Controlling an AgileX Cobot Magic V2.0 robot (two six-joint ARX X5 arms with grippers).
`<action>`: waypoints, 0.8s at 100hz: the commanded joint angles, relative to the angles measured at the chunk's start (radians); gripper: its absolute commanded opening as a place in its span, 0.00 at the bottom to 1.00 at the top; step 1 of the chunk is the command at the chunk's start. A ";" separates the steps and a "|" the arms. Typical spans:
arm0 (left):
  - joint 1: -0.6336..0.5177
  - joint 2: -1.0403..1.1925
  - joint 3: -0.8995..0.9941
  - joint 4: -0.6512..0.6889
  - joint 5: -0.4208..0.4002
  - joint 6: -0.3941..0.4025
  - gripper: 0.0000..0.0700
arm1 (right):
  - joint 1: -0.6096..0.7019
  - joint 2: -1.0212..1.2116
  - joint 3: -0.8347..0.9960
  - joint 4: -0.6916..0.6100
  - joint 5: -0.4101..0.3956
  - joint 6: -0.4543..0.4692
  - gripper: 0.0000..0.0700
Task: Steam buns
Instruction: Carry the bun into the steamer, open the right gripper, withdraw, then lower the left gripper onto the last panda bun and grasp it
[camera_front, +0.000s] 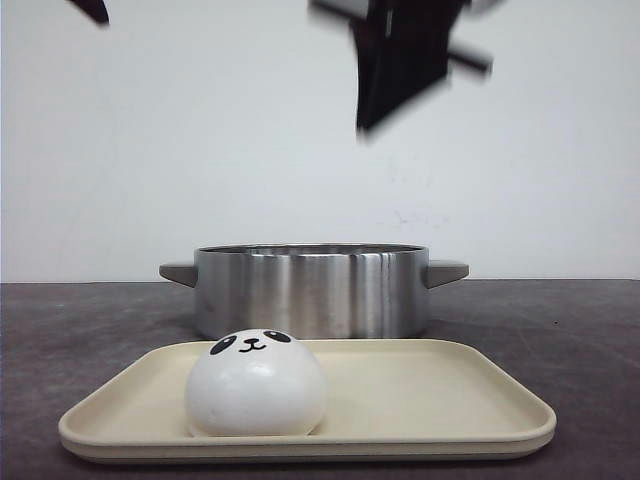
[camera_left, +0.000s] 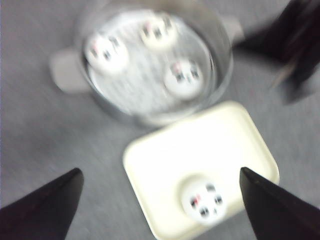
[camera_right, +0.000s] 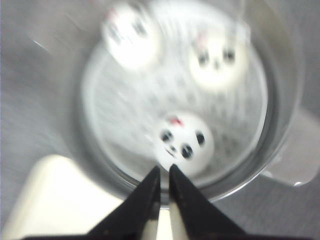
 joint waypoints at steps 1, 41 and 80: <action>-0.033 0.013 -0.045 0.027 0.013 -0.035 0.85 | 0.012 -0.064 0.025 0.019 0.000 -0.014 0.02; -0.240 0.058 -0.398 0.375 0.014 -0.264 0.85 | 0.012 -0.410 0.025 0.066 0.080 -0.021 0.02; -0.292 0.326 -0.399 0.382 0.018 -0.266 0.85 | 0.012 -0.439 0.025 -0.023 0.093 -0.035 0.02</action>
